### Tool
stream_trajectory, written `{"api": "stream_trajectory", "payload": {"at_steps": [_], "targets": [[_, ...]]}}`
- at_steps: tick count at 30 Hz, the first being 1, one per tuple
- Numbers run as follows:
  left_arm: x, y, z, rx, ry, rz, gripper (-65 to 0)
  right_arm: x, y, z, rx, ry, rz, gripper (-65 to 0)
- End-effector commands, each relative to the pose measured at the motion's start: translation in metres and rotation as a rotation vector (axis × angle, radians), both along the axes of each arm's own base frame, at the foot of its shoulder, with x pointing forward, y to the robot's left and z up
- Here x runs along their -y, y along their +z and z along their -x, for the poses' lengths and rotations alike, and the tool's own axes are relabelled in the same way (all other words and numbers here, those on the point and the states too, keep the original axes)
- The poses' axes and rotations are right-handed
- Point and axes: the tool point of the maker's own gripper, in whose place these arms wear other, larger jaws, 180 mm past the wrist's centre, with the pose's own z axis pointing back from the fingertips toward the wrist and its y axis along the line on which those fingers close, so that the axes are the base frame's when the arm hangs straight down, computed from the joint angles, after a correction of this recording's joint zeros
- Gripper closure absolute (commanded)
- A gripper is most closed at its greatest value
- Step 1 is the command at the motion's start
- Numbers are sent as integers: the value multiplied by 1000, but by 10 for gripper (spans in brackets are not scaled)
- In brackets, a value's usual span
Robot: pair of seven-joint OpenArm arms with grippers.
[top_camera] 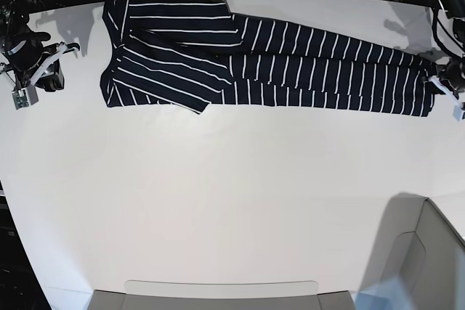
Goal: Fold the T-shirt properly
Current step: 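Carry the strip end with the left gripper toward the middle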
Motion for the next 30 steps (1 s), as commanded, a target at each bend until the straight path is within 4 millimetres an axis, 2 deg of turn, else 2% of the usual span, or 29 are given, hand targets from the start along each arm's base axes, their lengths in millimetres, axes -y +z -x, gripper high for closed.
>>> {"api": "stream_trajectory", "payload": {"at_steps": [1, 3, 7, 12, 17, 23, 30], "targets": [[-15, 36, -18, 89, -11, -61, 0, 2, 11, -6, 38, 12, 17, -93], [-13, 57, -19, 100, -41, -113, 0, 2, 11, -5, 38, 11, 16, -93], [11, 79, -20, 133, -82, -157, 0, 2, 13, -8, 46, 11, 16, -93], [43, 83, -13, 153, -141, -181, 0, 1, 13, -9, 49, 12, 15, -93], [92, 80, -2, 196, -210, -168, 0, 1, 14, -9, 51, 12, 15, -93], [172, 64, 5, 208, -345, -93, 0, -1, 13, -9, 48, 15, 12, -93], [259, 41, 3, 184, -493, -116, 0, 0, 12, -9, 47, 14, 12, -93]]}}
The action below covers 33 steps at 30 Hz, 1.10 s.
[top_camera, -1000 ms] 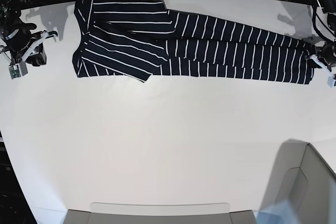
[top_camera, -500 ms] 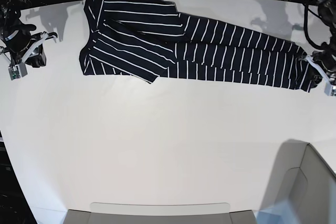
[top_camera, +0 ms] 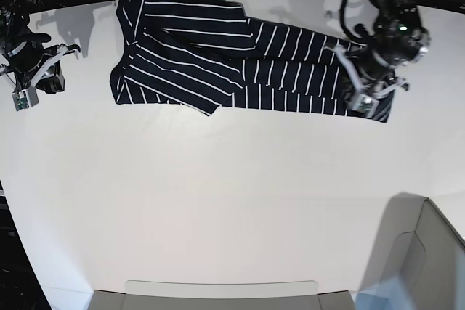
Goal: Fold the T-shirt properly
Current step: 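Carry the strip end with the left gripper toward the middle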
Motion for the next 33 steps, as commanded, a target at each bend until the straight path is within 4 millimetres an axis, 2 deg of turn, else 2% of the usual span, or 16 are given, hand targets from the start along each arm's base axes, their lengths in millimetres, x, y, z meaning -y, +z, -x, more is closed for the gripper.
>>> {"api": "stream_trajectory", "payload": {"at_steps": [1, 4, 7, 9, 17, 19, 24, 31, 33], "targets": [[12, 6, -6, 33, -30, 1, 0, 2, 11, -6, 37, 11, 17, -93], [46, -2, -5, 23, -95, -18, 0, 2, 11, -6, 37, 11, 17, -93], [69, -5, -4, 22, -150, -55, 0, 1, 10, -5, 35, 11, 15, -93], [78, -7, -3, 23, -187, -95, 0, 0, 9, -5, 35, 8, 8, -93], [121, -24, 32, -25, -329, -164, 0, -3, 6, -4, 34, -2, -10, -93], [129, -23, 33, -18, -356, -175, 0, -3, 6, -4, 34, -2, -10, -93], [139, -17, 27, 18, -359, -152, 0, -11, 0, -3, 19, 22, -18, -93], [142, -17, 27, 22, -362, -145, 0, -19, -5, -2, 10, 29, -39, -93], [143, -18, 29, 17, -367, -142, -85, -19, -5, -2, 9, 30, -38, -93]]}}
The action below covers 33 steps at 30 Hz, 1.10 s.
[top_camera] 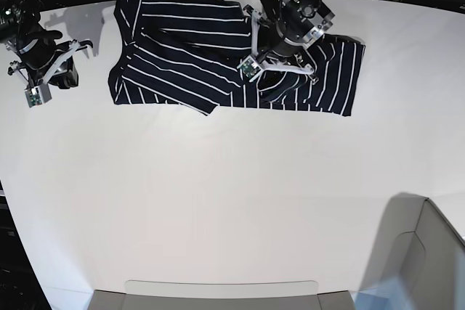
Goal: Fold the T-shirt properly
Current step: 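Carry the strip end with the left gripper toward the middle, then release the folded end and press it flat with the left gripper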
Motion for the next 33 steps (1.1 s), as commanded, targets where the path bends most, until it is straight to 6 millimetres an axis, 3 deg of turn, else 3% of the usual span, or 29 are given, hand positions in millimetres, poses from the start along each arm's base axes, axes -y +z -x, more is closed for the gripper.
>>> {"api": "stream_trajectory", "payload": {"at_steps": [1, 3, 5, 11, 15, 18, 23, 25, 29, 33], "targets": [[5, 7, -3, 24, -2, 22, -126, 0, 9, -5, 35, 12, 5, -93], [5, 7, -4, 22, -2, 25, -174, -1, 9, -5, 34, 14, 5, -93], [10, 7, -1, 3, -5, 56, -174, -1, 9, -5, 34, 14, 5, -93], [36, 15, 6, -32, -27, 217, -87, -1, 12, -9, 48, 14, 5, -93], [64, 29, 7, -43, -27, 356, -4, -1, 11, -9, 47, 13, 4, -93], [78, 42, 5, -39, -24, 443, 0, -1, 11, -9, 47, 13, 4, -93], [77, 54, -14, 14, 3, 472, 0, -2, 10, -14, 48, 15, -4, -93], [69, 58, -27, 42, 38, 476, 0, 0, 8, -14, 43, 11, -5, -93], [29, 81, -73, 193, 146, 482, 0, -2, 6, -16, 40, 14, -13, -93], [-39, 100, -113, 312, 314, 427, 0, -2, 4, -16, 36, 13, -15, -93]]}}
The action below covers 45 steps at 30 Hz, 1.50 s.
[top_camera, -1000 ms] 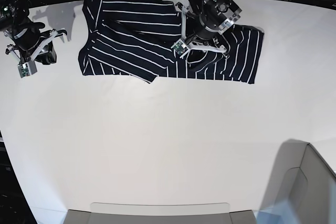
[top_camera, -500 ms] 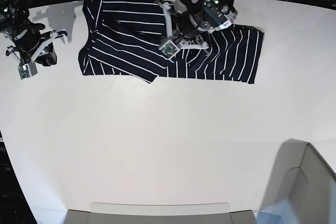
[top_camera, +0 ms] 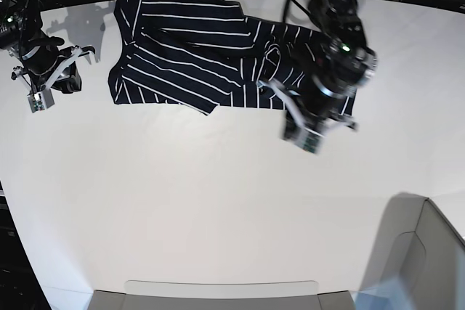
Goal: Fold the T-shirt properly
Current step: 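Release the folded end and press it flat with the left gripper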
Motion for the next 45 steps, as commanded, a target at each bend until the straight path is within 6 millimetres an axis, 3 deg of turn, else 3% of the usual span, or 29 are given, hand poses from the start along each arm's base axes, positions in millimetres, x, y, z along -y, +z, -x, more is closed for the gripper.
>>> {"api": "stream_trajectory", "payload": {"at_steps": [1, 5, 7, 10, 13, 19, 21, 25, 28, 31, 33, 38, 43, 45], "targets": [[-11, 14, -7, 49, 12, -8, 0, 1, 10, -6, 39, 9, 7, -93], [-57, 8, -5, 19, 87, -98, 0, 1, 11, -7, 40, 9, 7, -93], [-75, -10, 13, -39, 104, -137, 0, 1, 11, -7, 40, 9, 7, -93], [-85, -30, 36, -111, 102, -172, 0, 1, 11, -7, 40, 8, 5, -93], [-79, -49, 59, -181, 82, -168, 0, 0, 14, -11, 54, 10, 5, -93], [-10, -69, 87, -245, -127, -127, 0, 0, 14, -11, 55, 9, 3, -93], [21, -75, 94, -262, -209, -93, 0, 0, 14, -11, 55, 9, 3, -93], [48, -98, 109, -335, -302, -99, 0, -2, 12, -9, 52, 3, -8, -94], [45, -101, 110, -338, -304, -151, 0, 0, 12, -8, 52, -5, -10, -94], [43, -74, 98, -248, -290, -161, 0, -1, 11, -9, 52, -3, -18, -94], [42, -66, 94, -222, -283, -160, 0, -2, 7, -10, 44, -8, -43, -94], [32, -54, 72, -164, -232, -152, 0, -19, 0, -13, 30, 12, -284, -96], [20, -54, 68, -166, -197, -161, 0, -27, -8, -7, 5, 49, -453, -96], [18, -55, 69, -171, -192, -163, 0, -28, -21, 1, -42, 64, -470, -106]]}}
